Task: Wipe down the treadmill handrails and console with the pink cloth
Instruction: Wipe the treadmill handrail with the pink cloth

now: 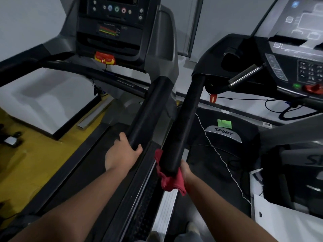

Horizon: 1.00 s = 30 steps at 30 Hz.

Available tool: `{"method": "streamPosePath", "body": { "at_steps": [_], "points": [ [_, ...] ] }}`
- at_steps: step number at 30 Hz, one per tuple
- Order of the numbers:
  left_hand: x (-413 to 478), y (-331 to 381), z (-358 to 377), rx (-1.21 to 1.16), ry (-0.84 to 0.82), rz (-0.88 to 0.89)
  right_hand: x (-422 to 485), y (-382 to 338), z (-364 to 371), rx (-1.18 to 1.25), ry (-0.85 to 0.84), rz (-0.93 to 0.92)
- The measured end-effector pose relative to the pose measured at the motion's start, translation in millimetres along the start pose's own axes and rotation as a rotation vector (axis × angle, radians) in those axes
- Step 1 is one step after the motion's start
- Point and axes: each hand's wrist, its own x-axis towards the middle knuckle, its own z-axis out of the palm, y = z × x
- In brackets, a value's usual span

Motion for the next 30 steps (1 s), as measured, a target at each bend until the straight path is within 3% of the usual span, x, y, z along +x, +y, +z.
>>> {"method": "streamPosePath", "body": {
  "at_steps": [6, 10, 20, 23, 27, 30],
  "points": [
    [0.2, -1.7, 1.7, -0.009, 0.007, 0.018, -29.1, -11.7, -7.5, -0.528, 0.197, -0.248],
    [-2.1, -2.9, 2.7, -0.014, 0.009, 0.014, -55.6, -15.0, -2.3, -0.871, 0.372, -0.539],
    [-5.8, -5.5, 2.7, -0.094, 0.004, 0.015, -92.5, -7.7, 17.5, -1.83, 0.39, -0.947],
    [-7.1, -5.2, 1.1, -0.107, -0.01, 0.017, -85.1, -8.4, 30.0, -1.994, 0.434, -1.152],
    [-8.4, -4.1, -1.7, -0.108, -0.013, 0.022, -66.0, -5.5, 49.6, -2.116, 0.465, -1.207],
    [-8.7, -5.8, -1.7, -0.101, -0.02, 0.027, -60.0, 3.9, 62.3, -2.362, 0.477, -1.158]
  ]
}}
